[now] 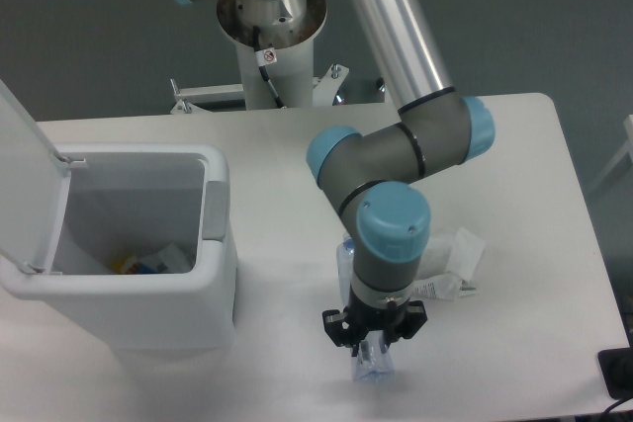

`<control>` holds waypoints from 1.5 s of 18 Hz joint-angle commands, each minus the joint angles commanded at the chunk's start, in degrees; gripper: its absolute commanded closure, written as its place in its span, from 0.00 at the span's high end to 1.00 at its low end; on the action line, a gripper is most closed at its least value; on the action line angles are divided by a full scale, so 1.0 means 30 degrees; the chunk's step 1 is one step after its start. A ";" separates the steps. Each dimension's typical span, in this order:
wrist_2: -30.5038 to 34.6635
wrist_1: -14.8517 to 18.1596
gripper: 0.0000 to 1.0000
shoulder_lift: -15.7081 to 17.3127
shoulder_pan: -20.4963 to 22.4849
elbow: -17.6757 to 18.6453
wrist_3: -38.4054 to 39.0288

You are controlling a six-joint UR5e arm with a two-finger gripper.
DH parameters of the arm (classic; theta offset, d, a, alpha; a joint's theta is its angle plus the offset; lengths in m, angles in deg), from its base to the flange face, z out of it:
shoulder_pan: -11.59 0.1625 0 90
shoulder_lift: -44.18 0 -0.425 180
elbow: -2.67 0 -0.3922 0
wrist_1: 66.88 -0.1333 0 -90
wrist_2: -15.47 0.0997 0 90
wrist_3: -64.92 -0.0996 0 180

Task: Place the trash in the trash can
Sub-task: 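Lift the bottle and carry it over the trash can opening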

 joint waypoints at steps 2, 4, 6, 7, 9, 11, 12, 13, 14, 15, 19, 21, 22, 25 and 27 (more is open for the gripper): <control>-0.0969 -0.0408 0.42 0.0528 0.0234 0.0000 0.0000; -0.2081 -0.0731 0.42 0.1144 0.0557 -0.0058 0.0001; -0.2992 -0.1258 0.42 0.1583 0.0850 -0.0263 0.0030; -0.3430 -0.1318 0.42 0.1847 0.0909 -0.0438 0.0030; -0.4717 -0.1318 0.42 0.2403 0.0998 -0.0673 0.0030; -0.5395 -0.1348 0.42 0.2873 0.1201 -0.0703 0.0030; -0.5688 -0.1377 0.42 0.3049 0.1261 -0.0732 0.0001; -0.5981 -0.1377 0.42 0.3196 0.1320 -0.0848 0.0001; -0.6303 -0.1348 0.42 0.3313 0.1378 -0.1082 0.0030; -0.6654 -0.1377 0.42 0.3401 0.1408 -0.1374 0.0030; -0.8353 -0.1667 0.42 0.3812 0.1379 -0.2283 0.0059; -0.8940 -0.1874 0.42 0.3841 0.1350 -0.2606 0.0321; -0.9552 -0.1904 0.42 0.4045 0.1349 -0.2636 0.0439; -1.0960 -0.1875 0.42 0.4718 0.1262 -0.2373 0.0616; -1.1431 -0.1904 0.42 0.4984 0.1145 -0.2402 0.0674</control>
